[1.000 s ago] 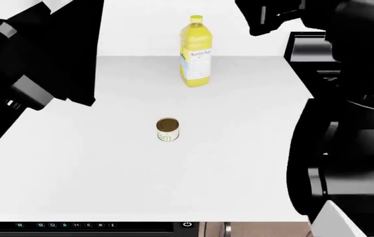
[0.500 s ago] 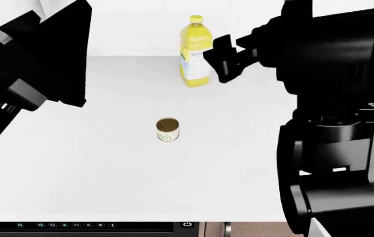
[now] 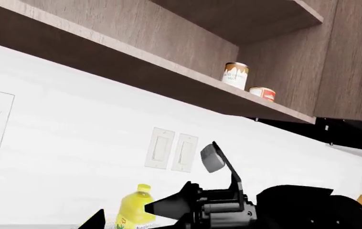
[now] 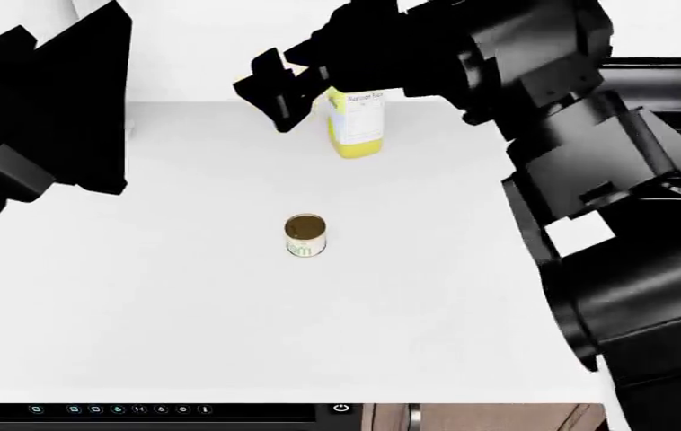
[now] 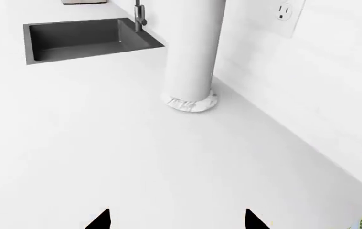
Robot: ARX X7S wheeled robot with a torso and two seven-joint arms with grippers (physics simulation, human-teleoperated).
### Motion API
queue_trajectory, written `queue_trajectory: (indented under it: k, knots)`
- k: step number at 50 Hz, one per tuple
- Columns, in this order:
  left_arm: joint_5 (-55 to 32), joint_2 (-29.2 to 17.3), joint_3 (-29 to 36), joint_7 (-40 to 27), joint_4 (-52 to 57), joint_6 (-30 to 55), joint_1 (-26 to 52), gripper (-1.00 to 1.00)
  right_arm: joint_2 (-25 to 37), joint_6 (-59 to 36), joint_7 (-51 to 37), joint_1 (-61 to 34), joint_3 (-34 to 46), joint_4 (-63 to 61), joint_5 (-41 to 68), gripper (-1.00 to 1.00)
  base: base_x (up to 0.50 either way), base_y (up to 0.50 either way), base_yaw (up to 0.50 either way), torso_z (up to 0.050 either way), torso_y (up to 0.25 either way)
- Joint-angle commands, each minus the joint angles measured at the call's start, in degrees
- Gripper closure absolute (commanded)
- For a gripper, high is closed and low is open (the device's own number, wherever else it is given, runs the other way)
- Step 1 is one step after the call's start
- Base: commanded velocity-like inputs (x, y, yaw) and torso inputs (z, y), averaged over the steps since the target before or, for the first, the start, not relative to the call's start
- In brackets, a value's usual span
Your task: Pick the cans from the counter and place them in their designated side in the cabinet.
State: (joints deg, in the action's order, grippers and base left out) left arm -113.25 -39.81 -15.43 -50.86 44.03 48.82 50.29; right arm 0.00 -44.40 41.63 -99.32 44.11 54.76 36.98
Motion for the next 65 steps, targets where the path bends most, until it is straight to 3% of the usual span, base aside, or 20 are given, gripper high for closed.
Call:
queue_trajectory:
  k: [1,6,13,30,65]
  knots:
    - [-0.54,-1.16,-0.77,-0.38,0.30,-0.13,-0.81,-1.00,0.01,17.06,-11.42,-1.29,27.36,11.18,36.53,-1.00,0.00,0.00,0.00,0.000,0.000]
    - [-1.40,-1.39,-0.29,-1.03,0.59,-0.53,-0.22,-1.00,0.01,19.68,-13.31,-0.54,35.28,12.30,42.21,-1.00,0.00,0.00,0.00,0.000,0.000]
    - [-2.64,-1.98,-0.72,-1.43,1.15,-1.03,-0.54,-1.00,0.04,21.28,-15.00,3.65,39.39,12.84,44.96,-1.00,0.00,0.00,0.00,0.000,0.000]
    - [-1.45,-0.91,-1.18,-0.77,1.75,-1.07,-2.57,-1.00,10.49,18.48,-25.85,12.40,40.04,-11.40,47.12,-1.00,0.00,0.00,0.00,0.000,0.000]
    - [-1.47,-1.27,-1.58,-0.39,1.89,-1.65,-3.29,-1.00,10.66,18.11,-27.60,17.28,43.07,-11.82,44.51,-1.00,0.00,0.00,0.00,0.000,0.000]
